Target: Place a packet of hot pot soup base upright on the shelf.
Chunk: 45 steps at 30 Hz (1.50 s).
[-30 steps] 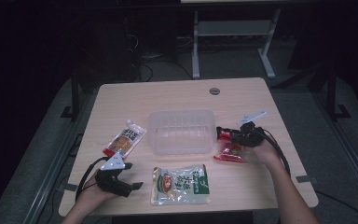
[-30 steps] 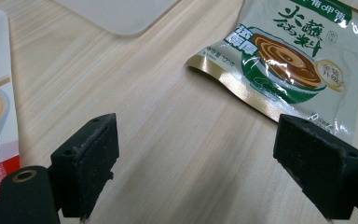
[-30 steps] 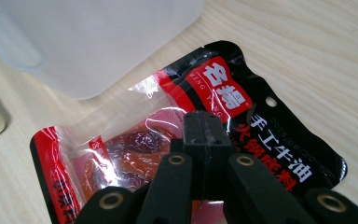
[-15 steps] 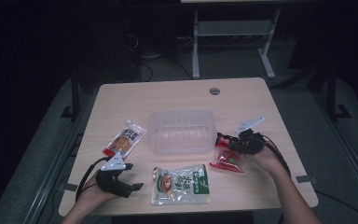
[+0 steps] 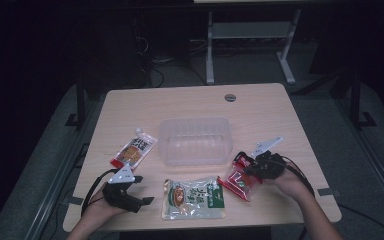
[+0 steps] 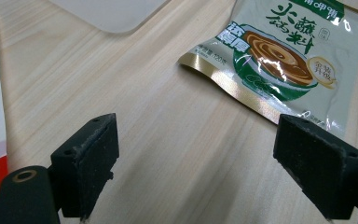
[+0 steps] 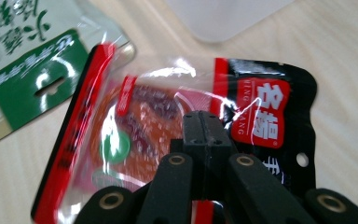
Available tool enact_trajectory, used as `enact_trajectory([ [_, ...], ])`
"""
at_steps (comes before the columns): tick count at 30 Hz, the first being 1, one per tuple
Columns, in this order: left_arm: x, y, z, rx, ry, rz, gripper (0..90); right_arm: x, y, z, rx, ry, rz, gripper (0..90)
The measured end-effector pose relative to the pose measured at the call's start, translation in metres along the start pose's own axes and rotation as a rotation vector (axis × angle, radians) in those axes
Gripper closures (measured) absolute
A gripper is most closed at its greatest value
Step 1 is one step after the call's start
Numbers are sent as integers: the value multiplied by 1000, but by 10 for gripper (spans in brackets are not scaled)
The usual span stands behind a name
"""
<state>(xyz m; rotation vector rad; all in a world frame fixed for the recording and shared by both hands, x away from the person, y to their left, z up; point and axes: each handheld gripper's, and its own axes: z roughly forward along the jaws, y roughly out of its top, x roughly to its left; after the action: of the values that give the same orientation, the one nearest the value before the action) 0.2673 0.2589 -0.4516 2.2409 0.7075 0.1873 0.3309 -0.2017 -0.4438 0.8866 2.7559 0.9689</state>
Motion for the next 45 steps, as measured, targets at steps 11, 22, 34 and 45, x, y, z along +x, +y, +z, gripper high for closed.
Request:
enact_trajectory([
  [11, -2, 1, 1, 0, -10, 1, 137, 19, -15, -8, 15, 31, -10, 900],
  [22, -18, 18, 4, -61, -69, 50, 239, 21, -14, -20, -26, 2, 19, 775],
  [34, -44, 75, 32, -98, -146, 131, 803, 21, -32, -32, -89, -41, 98, 392],
  [45, -61, 119, 88, -57, -228, 207, 897, 15, -44, -42, -130, -93, 149, 307],
])
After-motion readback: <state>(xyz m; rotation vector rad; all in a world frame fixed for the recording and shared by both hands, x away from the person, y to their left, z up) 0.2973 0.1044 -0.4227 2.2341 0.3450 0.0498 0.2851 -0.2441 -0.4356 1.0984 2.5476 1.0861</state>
